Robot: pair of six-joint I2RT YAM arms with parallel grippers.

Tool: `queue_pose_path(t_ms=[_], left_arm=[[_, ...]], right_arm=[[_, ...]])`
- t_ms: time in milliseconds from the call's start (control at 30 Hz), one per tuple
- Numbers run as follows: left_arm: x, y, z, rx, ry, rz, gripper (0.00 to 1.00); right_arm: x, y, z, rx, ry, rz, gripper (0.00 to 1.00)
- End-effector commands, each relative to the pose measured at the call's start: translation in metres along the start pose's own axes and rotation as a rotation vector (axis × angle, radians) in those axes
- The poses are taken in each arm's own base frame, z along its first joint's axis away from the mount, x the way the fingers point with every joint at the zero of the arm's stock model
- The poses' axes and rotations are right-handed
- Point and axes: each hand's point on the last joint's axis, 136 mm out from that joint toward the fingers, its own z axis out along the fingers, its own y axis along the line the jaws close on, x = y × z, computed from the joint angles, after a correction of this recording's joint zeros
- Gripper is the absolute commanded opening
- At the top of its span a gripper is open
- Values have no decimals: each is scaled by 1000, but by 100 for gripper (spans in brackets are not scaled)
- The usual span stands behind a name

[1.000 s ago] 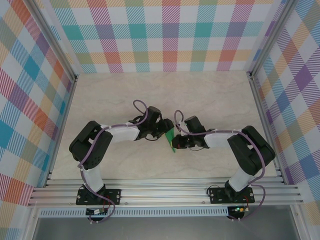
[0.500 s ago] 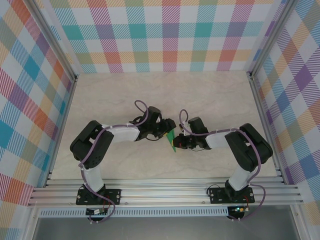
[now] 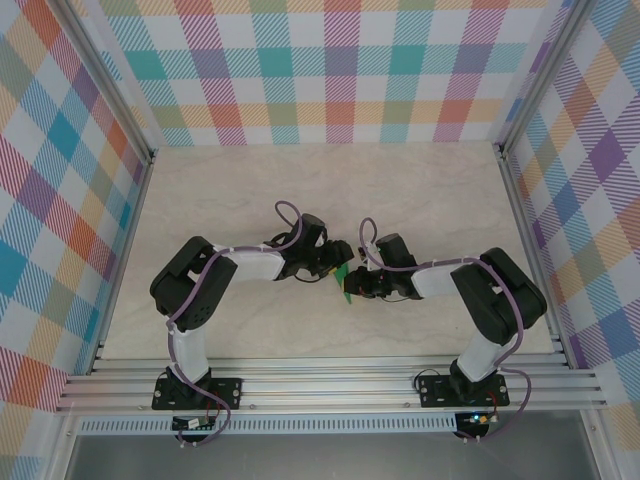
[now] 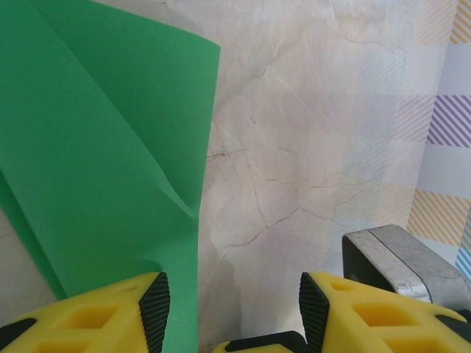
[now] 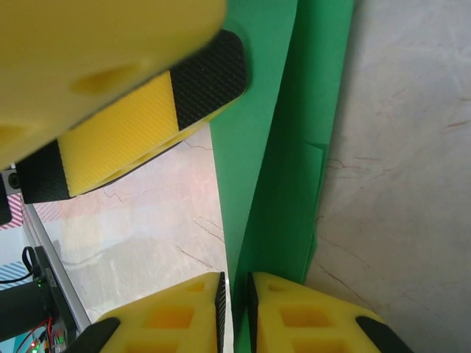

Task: Fold a paper plane with a square sheet of paper (pick it up from the middle)
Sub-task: Fold the wing for the fifth time at the center of the table.

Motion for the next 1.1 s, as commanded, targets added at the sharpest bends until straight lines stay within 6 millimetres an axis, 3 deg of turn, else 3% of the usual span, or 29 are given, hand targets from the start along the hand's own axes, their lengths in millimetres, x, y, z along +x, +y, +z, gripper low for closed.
queue_pose_path(t_ms=[0,100,333,767,1067], left_arm=[[1,3,5,-20,13,18,52],[1,4,6,-26,17,23,52],[1,4,6,-28,20,28,52],[2,-26,-5,70,33,93,59],[6,-25,6,89,72,100,62]], right_arm=[[3,2,-5,8,9,30,20],[5,2,-7,12,9,48,20],[14,-11,-4,48,31,110,0],[28,-35,4,62,53,245,0],[33,-45,5,75,73,291,0]])
